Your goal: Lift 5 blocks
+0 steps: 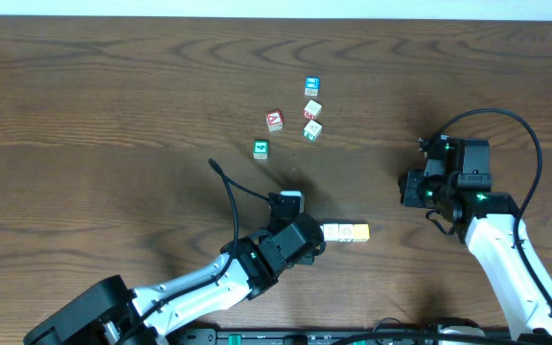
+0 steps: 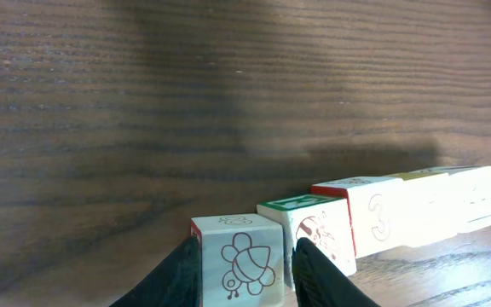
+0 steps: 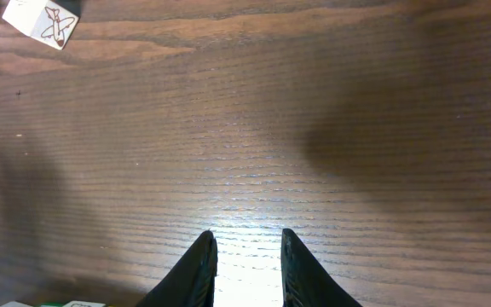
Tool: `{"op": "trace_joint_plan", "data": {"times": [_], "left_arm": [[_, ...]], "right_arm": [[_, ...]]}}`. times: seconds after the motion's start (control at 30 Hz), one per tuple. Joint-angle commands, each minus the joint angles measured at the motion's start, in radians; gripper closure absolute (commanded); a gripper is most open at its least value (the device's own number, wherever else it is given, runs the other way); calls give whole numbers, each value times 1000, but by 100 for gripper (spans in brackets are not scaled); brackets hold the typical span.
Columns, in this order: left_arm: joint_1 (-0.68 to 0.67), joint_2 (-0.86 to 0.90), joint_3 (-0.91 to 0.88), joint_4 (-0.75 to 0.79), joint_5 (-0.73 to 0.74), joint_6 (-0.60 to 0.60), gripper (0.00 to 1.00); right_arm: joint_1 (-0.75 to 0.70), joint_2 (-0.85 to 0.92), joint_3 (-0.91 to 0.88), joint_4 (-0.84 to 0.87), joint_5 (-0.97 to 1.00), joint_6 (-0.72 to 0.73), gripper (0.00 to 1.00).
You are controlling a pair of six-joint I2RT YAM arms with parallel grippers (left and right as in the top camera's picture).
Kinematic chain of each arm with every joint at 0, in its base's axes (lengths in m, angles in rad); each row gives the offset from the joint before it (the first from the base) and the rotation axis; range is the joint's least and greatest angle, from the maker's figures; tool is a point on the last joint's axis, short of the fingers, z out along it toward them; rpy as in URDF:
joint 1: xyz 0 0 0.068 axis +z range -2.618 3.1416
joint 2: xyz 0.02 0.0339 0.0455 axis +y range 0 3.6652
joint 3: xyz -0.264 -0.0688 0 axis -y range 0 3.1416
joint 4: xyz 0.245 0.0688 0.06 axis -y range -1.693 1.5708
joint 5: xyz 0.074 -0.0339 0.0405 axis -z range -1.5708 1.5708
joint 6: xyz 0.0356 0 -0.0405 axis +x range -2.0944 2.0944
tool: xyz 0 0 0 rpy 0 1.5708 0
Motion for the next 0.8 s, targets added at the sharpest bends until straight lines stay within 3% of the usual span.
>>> {"op": "trace_joint_plan", "data": {"times": [0.0,0.43,0.6,0.77], "left_arm": [[-1,-24,0,4,-5,-33,64],[-1,-53,0,4,-14,-32,64],[39,-76,0,-19,-21,26,64],[126,-203,9,-112,-65,150,92]], "right_arm": [[-5,3,-6,3,-6,11,78],[-5,3,-6,2,-6,11,78],[-5,3,-6,1,-8,11,93],[-5,-3,-6,-6,-5,2,99]]}}
